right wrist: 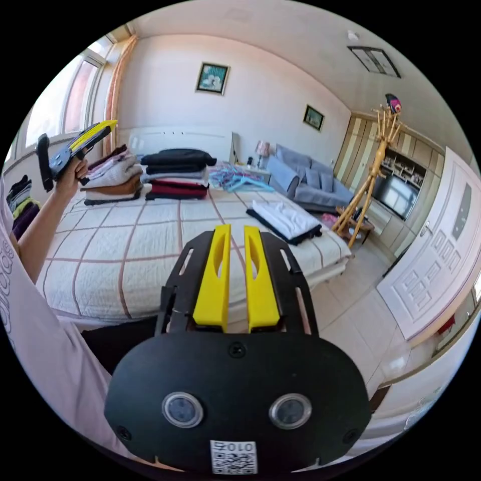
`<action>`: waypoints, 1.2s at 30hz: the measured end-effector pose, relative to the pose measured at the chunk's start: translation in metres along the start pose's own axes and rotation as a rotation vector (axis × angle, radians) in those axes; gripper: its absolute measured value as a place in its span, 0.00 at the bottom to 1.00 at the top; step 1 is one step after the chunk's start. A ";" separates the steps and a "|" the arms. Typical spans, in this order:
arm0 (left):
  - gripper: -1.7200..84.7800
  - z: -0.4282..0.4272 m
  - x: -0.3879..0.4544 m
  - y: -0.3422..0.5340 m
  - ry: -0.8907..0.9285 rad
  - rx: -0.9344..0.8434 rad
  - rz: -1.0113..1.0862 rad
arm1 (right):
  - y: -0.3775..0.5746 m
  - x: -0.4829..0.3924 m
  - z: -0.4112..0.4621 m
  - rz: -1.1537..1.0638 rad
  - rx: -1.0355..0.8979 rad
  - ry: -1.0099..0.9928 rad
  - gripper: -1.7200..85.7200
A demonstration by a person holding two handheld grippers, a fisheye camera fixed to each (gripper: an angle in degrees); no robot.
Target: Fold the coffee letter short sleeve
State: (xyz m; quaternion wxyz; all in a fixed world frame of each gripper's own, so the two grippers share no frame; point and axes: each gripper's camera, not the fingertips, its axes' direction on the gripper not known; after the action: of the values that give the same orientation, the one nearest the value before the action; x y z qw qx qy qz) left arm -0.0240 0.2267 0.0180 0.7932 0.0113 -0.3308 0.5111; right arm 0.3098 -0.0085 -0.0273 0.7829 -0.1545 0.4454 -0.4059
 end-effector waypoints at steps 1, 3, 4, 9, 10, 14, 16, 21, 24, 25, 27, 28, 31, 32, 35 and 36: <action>0.02 -0.005 -0.008 -0.003 -0.054 0.034 -0.052 | 0.004 -0.003 -0.004 -0.001 0.025 0.002 0.07; 0.02 -0.001 -0.020 -0.007 -0.049 0.016 -0.067 | 0.028 -0.014 -0.018 -0.002 0.142 0.015 0.09; 0.02 0.007 -0.025 -0.007 -0.041 -0.025 -0.059 | 0.034 -0.016 -0.019 -0.002 0.166 0.015 0.09; 0.04 0.051 -0.047 0.020 -0.112 -0.151 -0.089 | 0.077 -0.033 -0.007 -0.039 0.162 -0.065 0.13; 0.08 0.067 -0.057 0.032 -0.099 -0.182 -0.129 | 0.080 -0.034 -0.006 -0.039 0.161 -0.074 0.14; 0.18 0.145 -0.108 0.081 0.104 -0.415 -0.414 | 0.099 -0.030 0.005 -0.017 0.178 -0.171 0.21; 0.19 0.176 -0.120 0.099 0.136 -0.494 -0.461 | 0.107 -0.023 0.007 -0.007 0.218 -0.220 0.22; 0.21 0.228 -0.136 0.127 0.068 -0.514 -0.510 | 0.134 -0.005 0.015 -0.020 0.328 -0.293 0.23; 0.21 0.264 -0.143 0.141 0.156 -0.575 -0.583 | 0.148 0.003 0.026 -0.015 0.339 -0.314 0.23; 0.21 0.276 -0.143 0.146 0.168 -0.608 -0.600 | 0.151 0.005 0.029 -0.011 0.338 -0.320 0.23; 0.21 0.290 -0.145 0.153 0.176 -0.638 -0.628 | 0.162 0.012 0.040 0.006 0.330 -0.333 0.23; 0.21 0.295 -0.147 0.156 0.180 -0.633 -0.655 | 0.165 0.014 0.043 0.009 0.326 -0.332 0.23; 0.21 0.298 -0.148 0.157 0.159 -0.610 -0.668 | 0.177 0.023 0.057 0.021 0.302 -0.328 0.23; 0.21 0.298 -0.148 0.155 0.146 -0.617 -0.647 | 0.181 0.027 0.061 0.029 0.299 -0.328 0.23; 0.20 0.286 -0.154 0.137 0.062 -0.594 -0.537 | 0.186 0.037 0.071 0.036 0.298 -0.330 0.22; 0.20 0.282 -0.156 0.131 0.029 -0.585 -0.504 | 0.187 0.040 0.075 0.028 0.292 -0.334 0.22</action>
State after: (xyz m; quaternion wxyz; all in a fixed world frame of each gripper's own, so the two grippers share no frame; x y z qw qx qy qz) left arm -0.3160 0.0636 0.1125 0.8683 -0.1415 -0.4382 0.1843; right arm 0.4754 0.0684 -0.1211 0.8654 -0.0984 0.2483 -0.4239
